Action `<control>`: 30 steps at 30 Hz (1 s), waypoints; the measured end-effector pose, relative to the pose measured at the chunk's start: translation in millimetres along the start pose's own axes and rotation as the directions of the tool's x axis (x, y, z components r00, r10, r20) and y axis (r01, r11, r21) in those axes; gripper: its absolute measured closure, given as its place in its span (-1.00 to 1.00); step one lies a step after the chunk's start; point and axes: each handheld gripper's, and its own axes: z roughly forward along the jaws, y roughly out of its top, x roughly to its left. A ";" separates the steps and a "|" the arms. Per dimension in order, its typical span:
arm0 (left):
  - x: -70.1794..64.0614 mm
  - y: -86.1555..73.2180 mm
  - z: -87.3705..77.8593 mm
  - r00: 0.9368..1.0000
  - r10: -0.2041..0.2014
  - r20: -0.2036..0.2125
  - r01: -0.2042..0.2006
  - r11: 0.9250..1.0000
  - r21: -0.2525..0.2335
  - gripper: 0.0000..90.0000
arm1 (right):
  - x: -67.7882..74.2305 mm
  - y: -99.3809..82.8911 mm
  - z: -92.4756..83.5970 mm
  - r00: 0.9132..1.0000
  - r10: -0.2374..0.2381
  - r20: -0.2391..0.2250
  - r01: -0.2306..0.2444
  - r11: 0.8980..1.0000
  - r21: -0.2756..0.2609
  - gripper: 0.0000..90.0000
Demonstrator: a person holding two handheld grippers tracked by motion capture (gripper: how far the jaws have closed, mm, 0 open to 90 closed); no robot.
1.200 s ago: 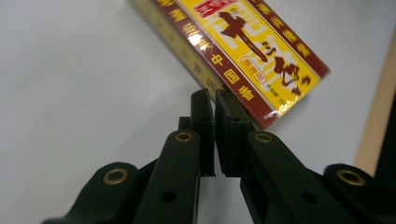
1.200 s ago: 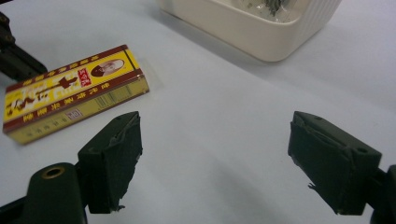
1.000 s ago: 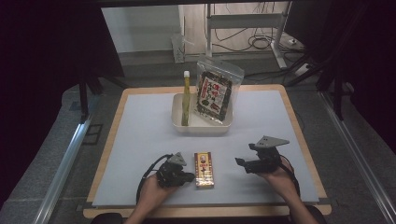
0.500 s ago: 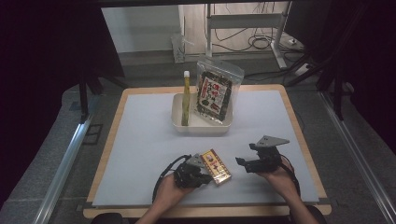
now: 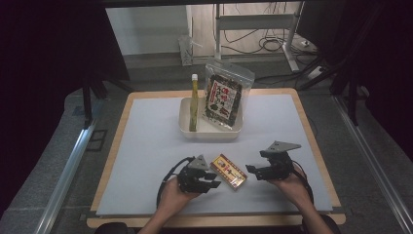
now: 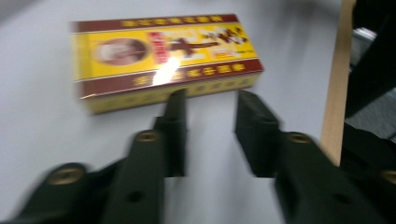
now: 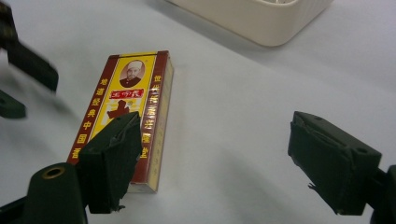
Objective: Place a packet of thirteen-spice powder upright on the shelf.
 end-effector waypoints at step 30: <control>31.4 -79.4 -87.4 0.935 -0.058 -0.350 0.052 0.998 -0.029 -0.97 | 47.9 57.7 55.6 0.993 -0.091 -0.077 0.113 0.920 0.375 -0.37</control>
